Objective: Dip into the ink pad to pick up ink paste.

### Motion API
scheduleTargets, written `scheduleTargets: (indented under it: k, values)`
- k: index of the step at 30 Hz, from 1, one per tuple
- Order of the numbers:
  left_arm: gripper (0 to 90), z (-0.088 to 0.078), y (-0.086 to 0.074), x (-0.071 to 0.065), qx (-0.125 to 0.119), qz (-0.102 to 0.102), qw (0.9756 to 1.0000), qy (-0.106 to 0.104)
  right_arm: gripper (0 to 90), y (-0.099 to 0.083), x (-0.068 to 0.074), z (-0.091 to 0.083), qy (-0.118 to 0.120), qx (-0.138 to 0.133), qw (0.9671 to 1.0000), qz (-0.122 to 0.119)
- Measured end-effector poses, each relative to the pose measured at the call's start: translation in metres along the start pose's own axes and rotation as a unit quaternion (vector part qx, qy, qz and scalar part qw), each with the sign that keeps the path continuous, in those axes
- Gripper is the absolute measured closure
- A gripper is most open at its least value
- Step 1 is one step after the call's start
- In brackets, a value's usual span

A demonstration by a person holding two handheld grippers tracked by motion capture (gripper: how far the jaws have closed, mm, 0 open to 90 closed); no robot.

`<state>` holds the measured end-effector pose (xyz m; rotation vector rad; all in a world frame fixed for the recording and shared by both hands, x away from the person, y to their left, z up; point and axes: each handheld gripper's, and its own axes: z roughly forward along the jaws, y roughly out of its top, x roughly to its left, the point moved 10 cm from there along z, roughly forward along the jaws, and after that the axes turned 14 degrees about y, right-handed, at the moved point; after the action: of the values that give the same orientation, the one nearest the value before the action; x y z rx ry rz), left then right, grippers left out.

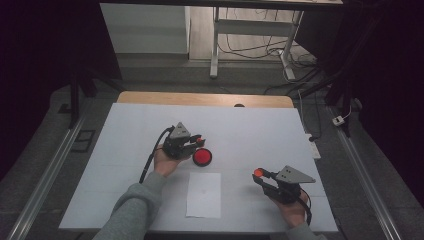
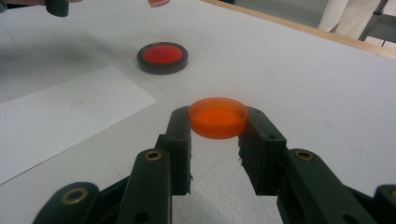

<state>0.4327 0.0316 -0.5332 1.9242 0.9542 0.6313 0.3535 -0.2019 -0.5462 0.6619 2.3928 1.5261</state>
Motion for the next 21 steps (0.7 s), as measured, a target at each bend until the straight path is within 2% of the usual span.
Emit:
scheduleTargets:
  k: [8, 14, 21]
  values:
    - [72.7, -0.008, 0.001, -0.001, 0.0, 0.003, 0.9999, -0.011, 64.7, 0.0, -0.001, 0.0, -0.001, 0.0, 1.0, 0.001]
    - [72.6, -0.016, -0.002, 0.0, 0.0, -0.006, 0.9997, -0.024, 64.7, 0.0, -0.001, -0.001, -0.002, -0.001, 1.0, 0.001]
    - [72.6, -0.024, -0.002, 0.005, -0.005, -0.011, 0.9997, -0.023, 64.7, 0.0, -0.001, 0.0, -0.002, 0.0, 1.0, 0.0]
